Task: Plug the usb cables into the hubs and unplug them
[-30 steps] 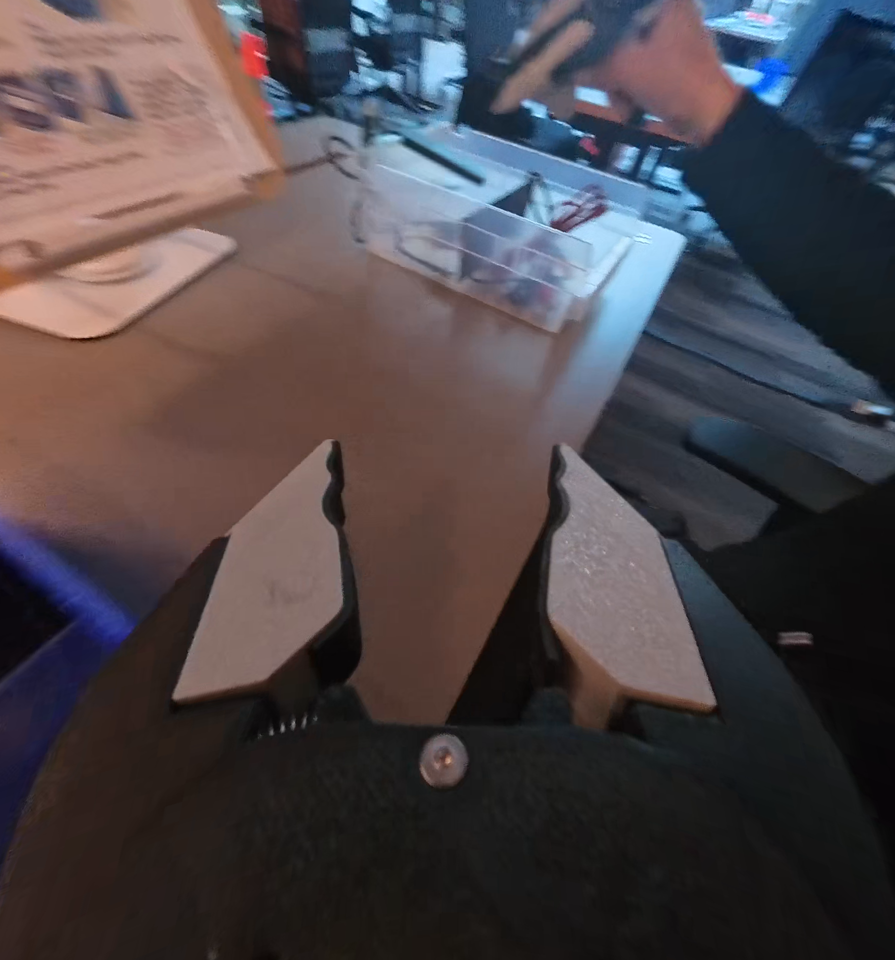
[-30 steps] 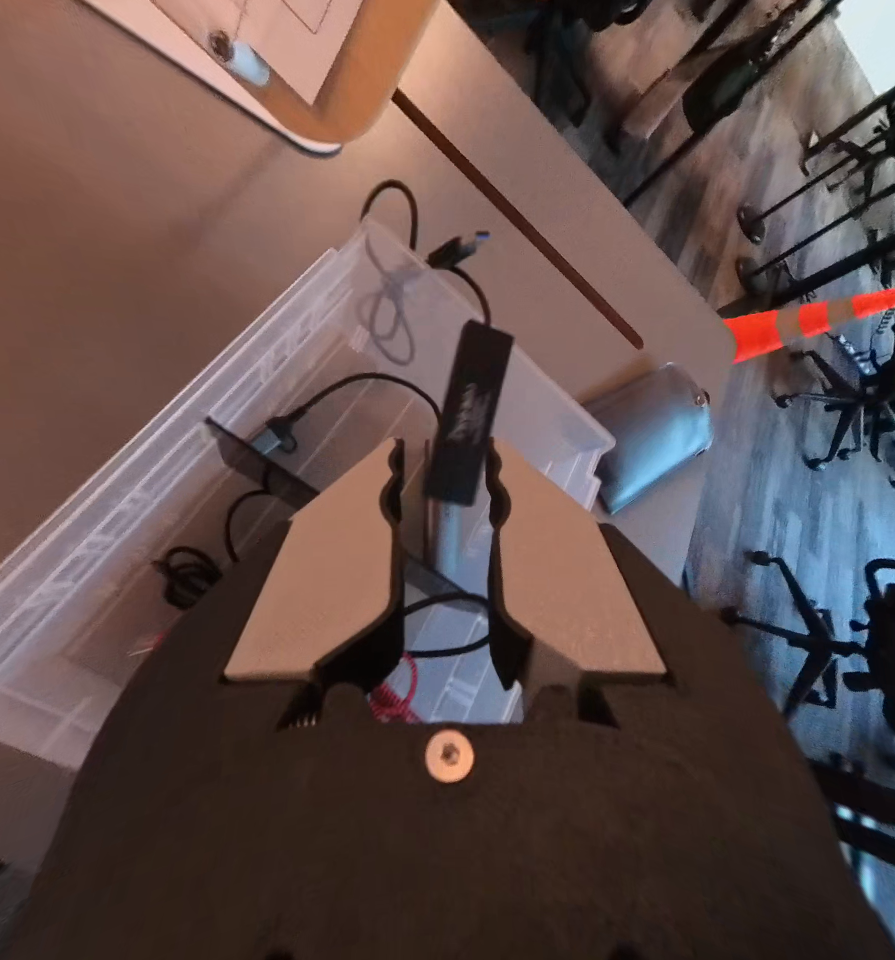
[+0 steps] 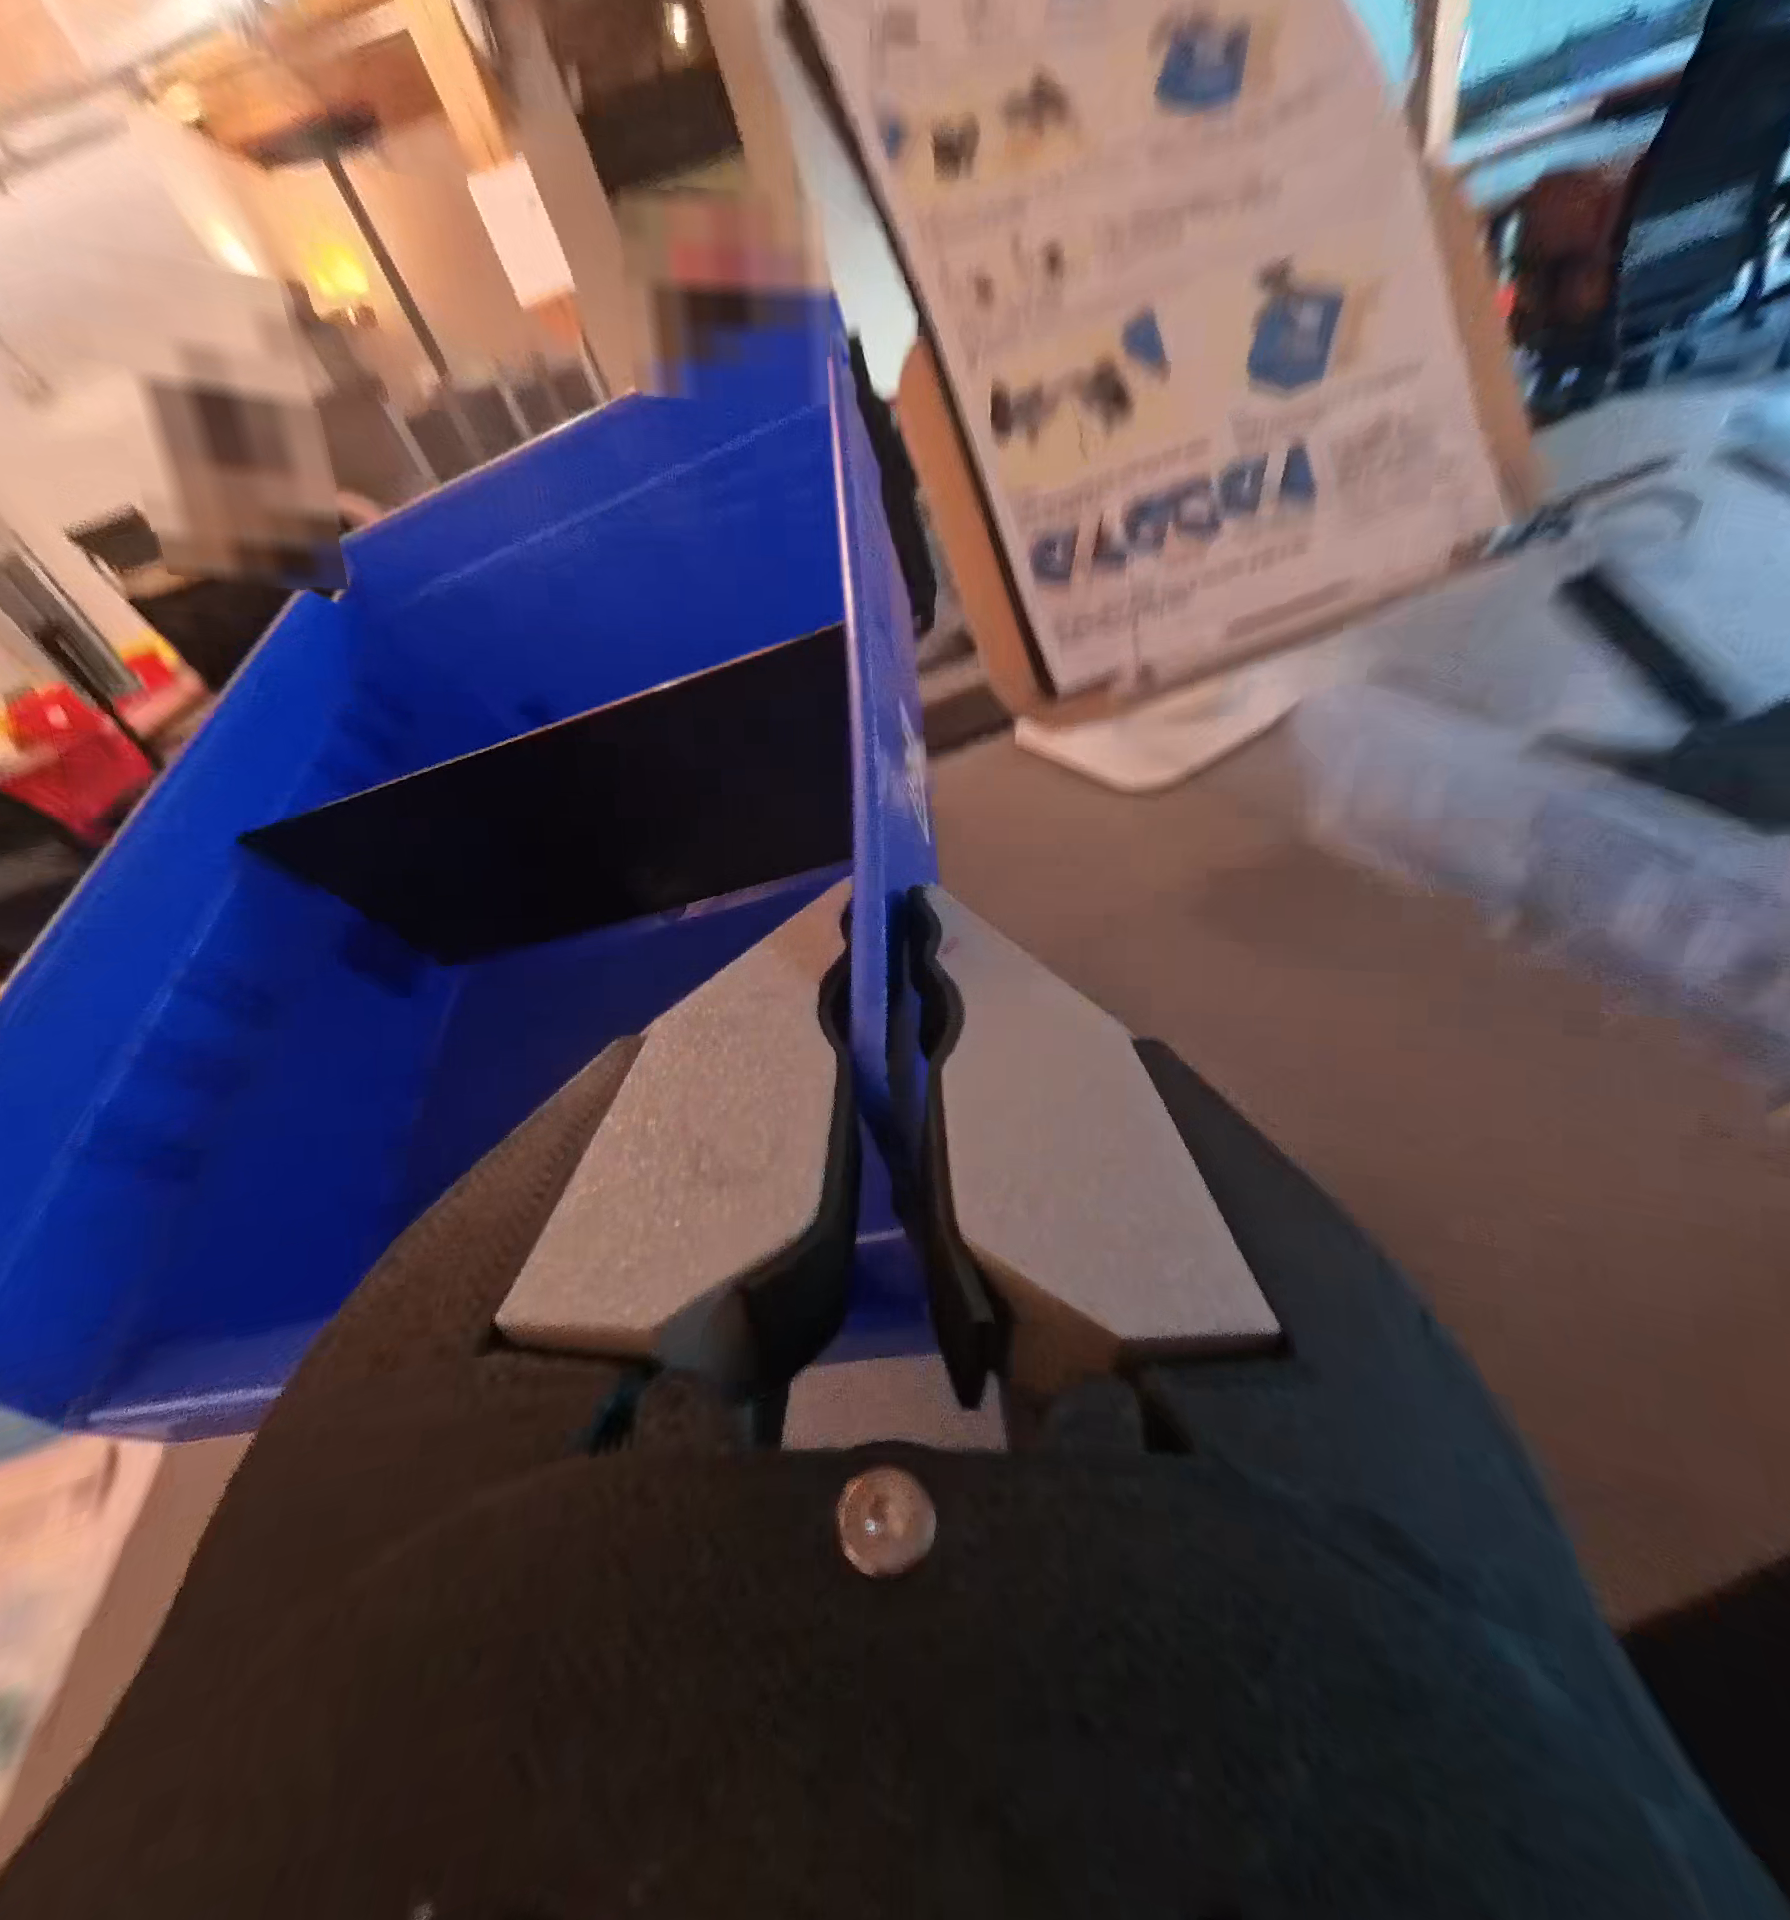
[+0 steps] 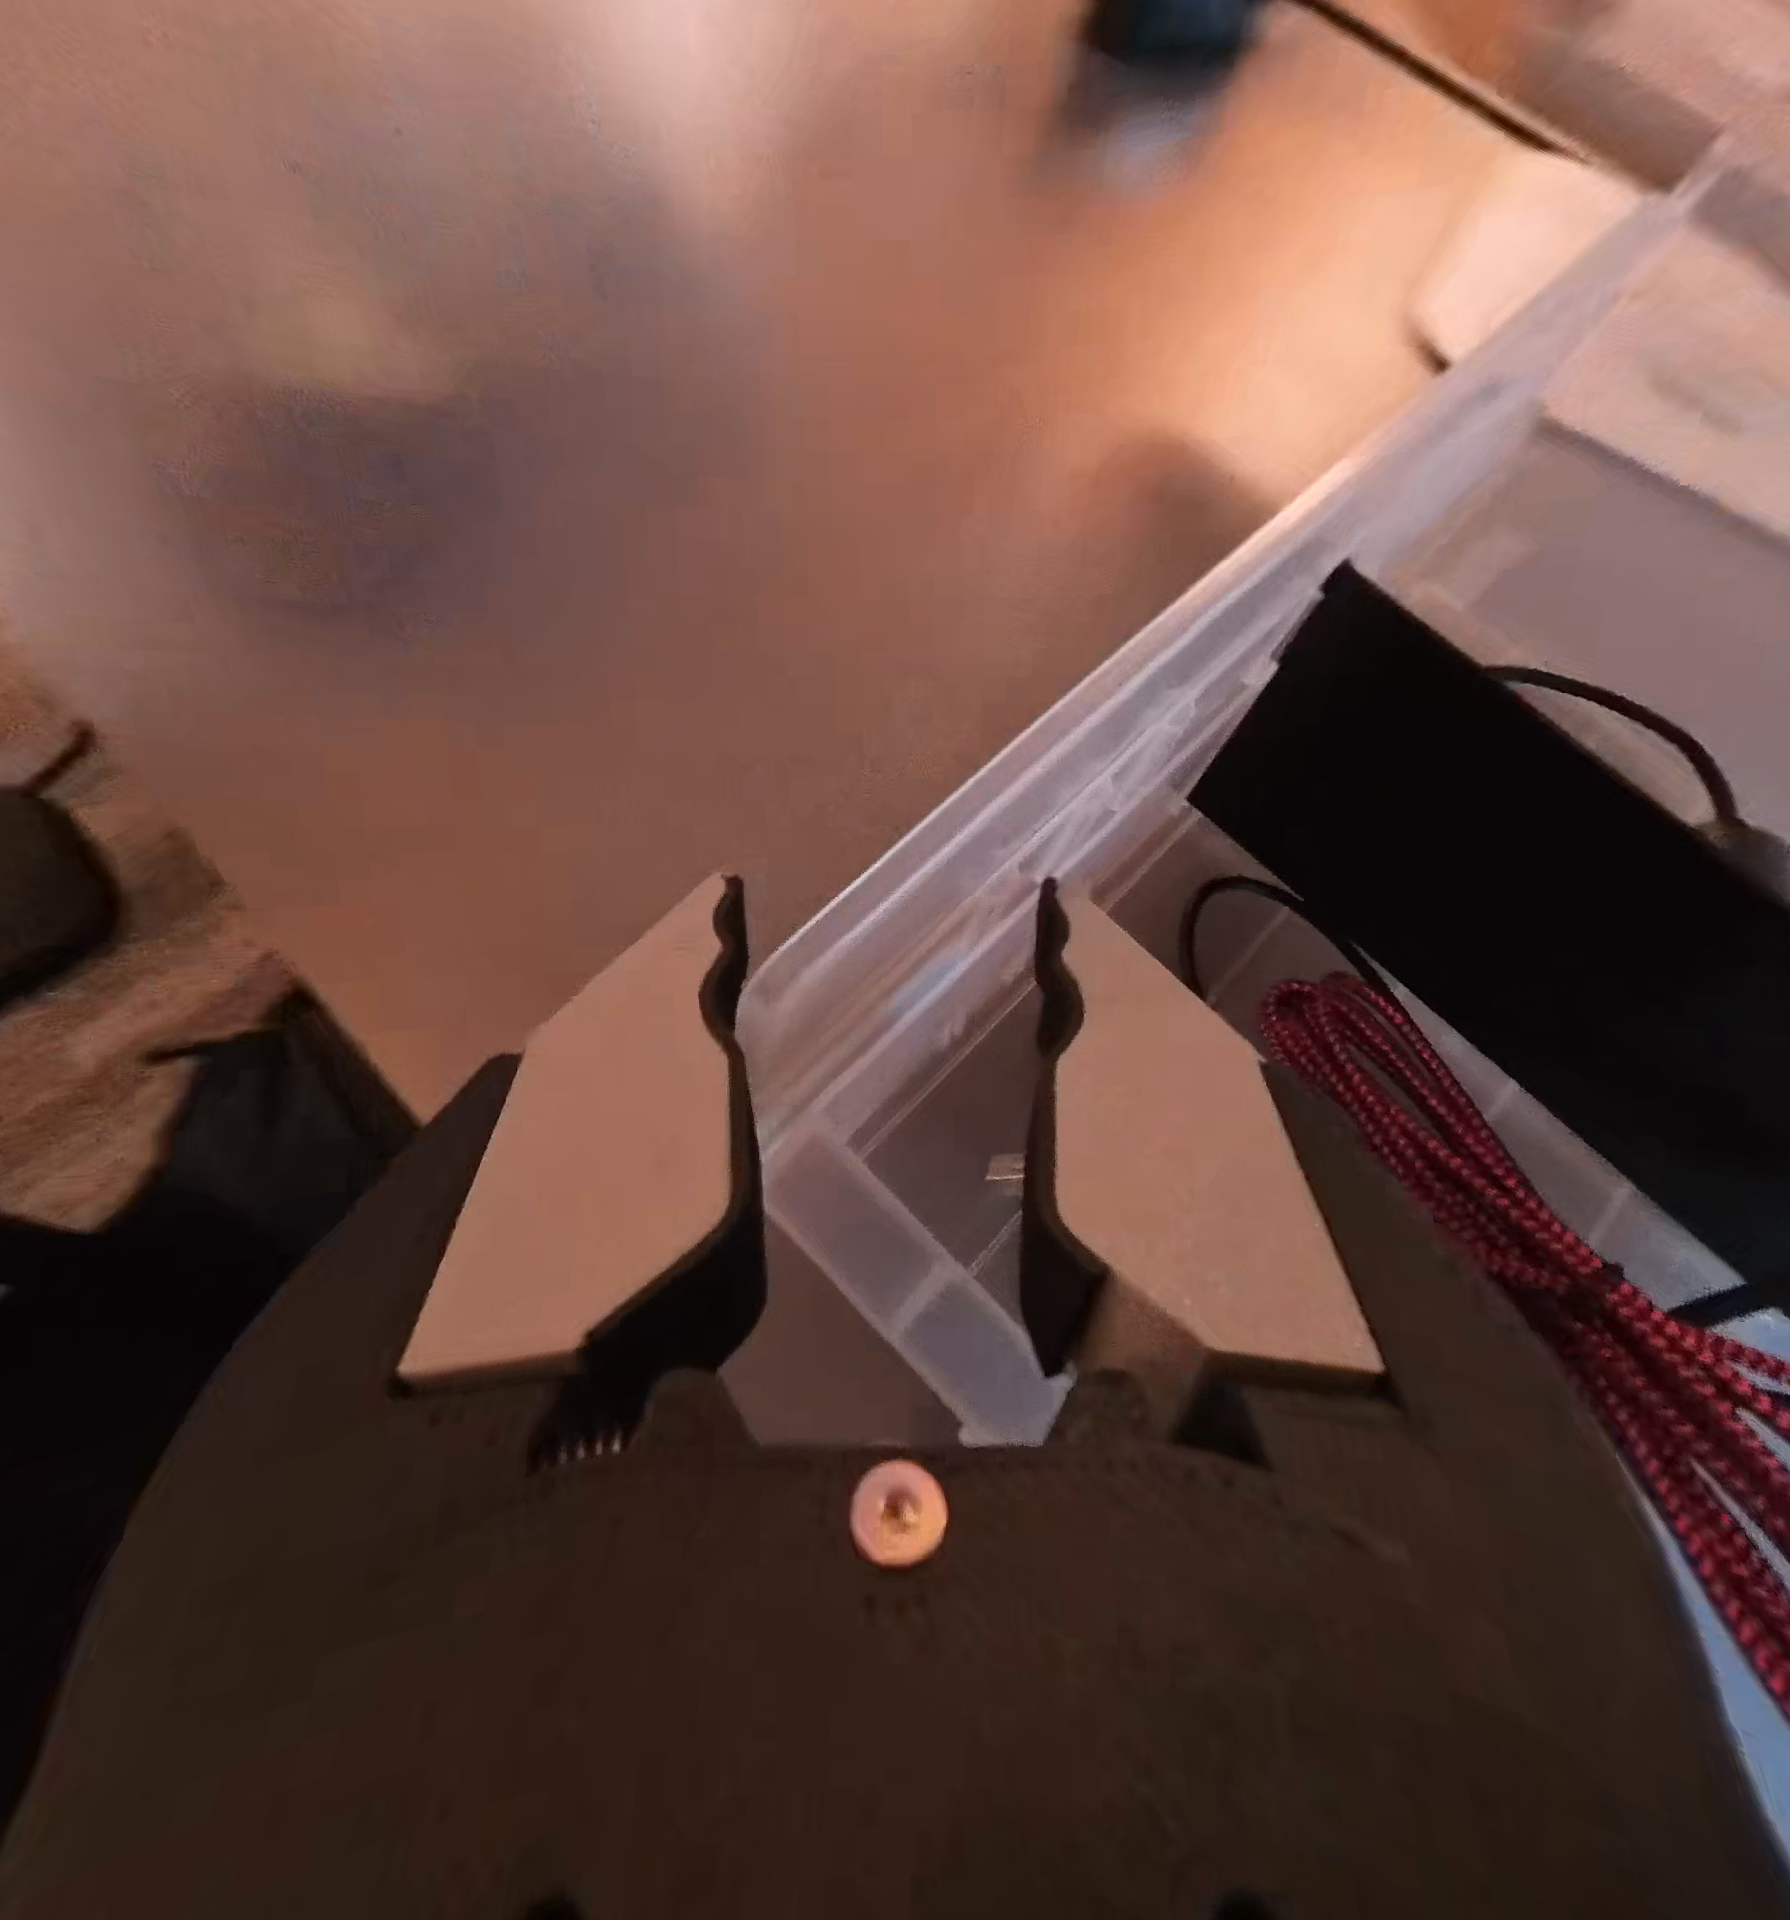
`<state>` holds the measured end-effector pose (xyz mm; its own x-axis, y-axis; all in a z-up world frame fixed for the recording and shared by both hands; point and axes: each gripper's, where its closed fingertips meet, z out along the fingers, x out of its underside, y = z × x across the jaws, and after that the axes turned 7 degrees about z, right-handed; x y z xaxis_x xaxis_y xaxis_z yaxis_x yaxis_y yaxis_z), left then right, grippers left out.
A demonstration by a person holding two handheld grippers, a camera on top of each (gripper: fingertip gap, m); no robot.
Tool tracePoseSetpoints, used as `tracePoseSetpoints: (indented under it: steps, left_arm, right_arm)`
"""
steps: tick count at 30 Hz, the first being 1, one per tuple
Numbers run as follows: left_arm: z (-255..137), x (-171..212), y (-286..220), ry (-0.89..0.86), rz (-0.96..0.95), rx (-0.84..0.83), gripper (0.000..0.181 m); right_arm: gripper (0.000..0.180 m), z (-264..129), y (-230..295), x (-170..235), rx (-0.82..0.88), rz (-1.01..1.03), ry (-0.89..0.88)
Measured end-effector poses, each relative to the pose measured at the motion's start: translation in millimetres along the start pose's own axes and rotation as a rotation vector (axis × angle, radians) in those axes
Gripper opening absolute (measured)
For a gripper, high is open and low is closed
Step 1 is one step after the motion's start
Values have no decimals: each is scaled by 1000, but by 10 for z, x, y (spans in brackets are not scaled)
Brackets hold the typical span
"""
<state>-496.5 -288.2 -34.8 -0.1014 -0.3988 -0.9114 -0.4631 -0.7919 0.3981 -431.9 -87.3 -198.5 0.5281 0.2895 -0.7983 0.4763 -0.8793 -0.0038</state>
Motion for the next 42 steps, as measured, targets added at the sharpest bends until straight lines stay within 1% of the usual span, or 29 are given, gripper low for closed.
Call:
tracePoseSetpoints:
  steps: [3,5,6,7,8,9,11,13,16,18,20,21,22,23,24,25,27,28,29,30,33,35,36,38,39,41,42]
  left_arm:
    - [-4,-702,-28,-117,26,45,3]
    - [35,-1145,-191,-175,40,120,3]
    - [65,-1347,-307,-201,48,165,3]
    - [104,-1520,-452,-222,54,221,3]
    - [143,-1656,-619,-239,60,282,3]
    - [181,-1751,-801,-250,71,345,3]
    - [255,-1809,-1203,-246,96,473,3]
    - [349,-1748,-1615,-219,109,572,3]
    - [551,-1558,-2233,-177,97,668,2]
    - [704,-1367,-2667,-134,98,697,2]
    - [825,-1137,-3115,-99,131,703,2]
    - [866,-1018,-3337,-83,147,706,2]
    - [894,-911,-3544,-67,149,715,2]
    - [916,-818,-3730,-58,153,722,2]
    - [926,-753,-3898,-70,160,731,2]
    - [958,-717,-3996,-96,200,692,2]
    - [961,-662,-4164,-98,194,696,2]
    - [946,-655,-4189,-104,181,699,2]
    - [924,-647,-4164,-107,178,698,7]
    - [888,-651,-4079,-110,164,689,26]
    - [691,-706,-3585,-134,74,654,53]
    - [522,-662,-3202,-118,52,636,68]
    - [476,-591,-2974,-98,58,596,73]
    - [438,-398,-2450,-58,69,476,71]
    - [455,-277,-2138,-32,75,385,69]
    - [490,2,-1573,37,64,235,68]
    - [500,166,-1362,95,45,197,71]
  right_arm:
    - [57,442,863,-346,-128,-83,-19]
    - [56,652,1366,-544,-190,-111,-57]
    - [58,706,1556,-636,-192,-113,-84]
    - [64,710,1710,-718,-186,-111,-114]
    - [64,655,1843,-780,-190,-109,-149]
    - [66,547,1940,-824,-201,-105,-191]
    - [61,210,2019,-843,-239,-109,-277]
    - [67,-205,1920,-797,-267,-123,-362]
    - [64,-874,1498,-643,-240,-158,-475]
    - [62,-1305,1124,-568,-182,-154,-550]
    - [60,-1662,669,-505,-63,-143,-589]
    - [56,-1800,458,-451,-14,-138,-585]
    - [31,-1908,278,-386,13,-134,-573]
    - [31,-1995,84,-332,48,-112,-569]
    - [44,-2044,-111,-269,82,-82,-553]
    - [54,-2070,-286,-199,106,-49,-529]
    - [62,-2088,-566,-79,127,12,-492]
    - [66,-2089,-693,-33,139,42,-479]
    - [72,-2088,-806,3,152,66,-469]
    - [75,-2088,-907,26,167,84,-464]
    - [78,-2032,-1031,43,180,86,-460]
    - [78,-1871,-933,34,144,46,-421]
    - [79,-1759,-848,20,121,16,-390]
    - [81,-1508,-674,-20,93,-54,-326]
    - [83,-1379,-615,-42,94,-86,-296]
    - [85,-1131,-583,-54,115,-126,-233]
    - [84,-1025,-630,-28,143,-140,-189]
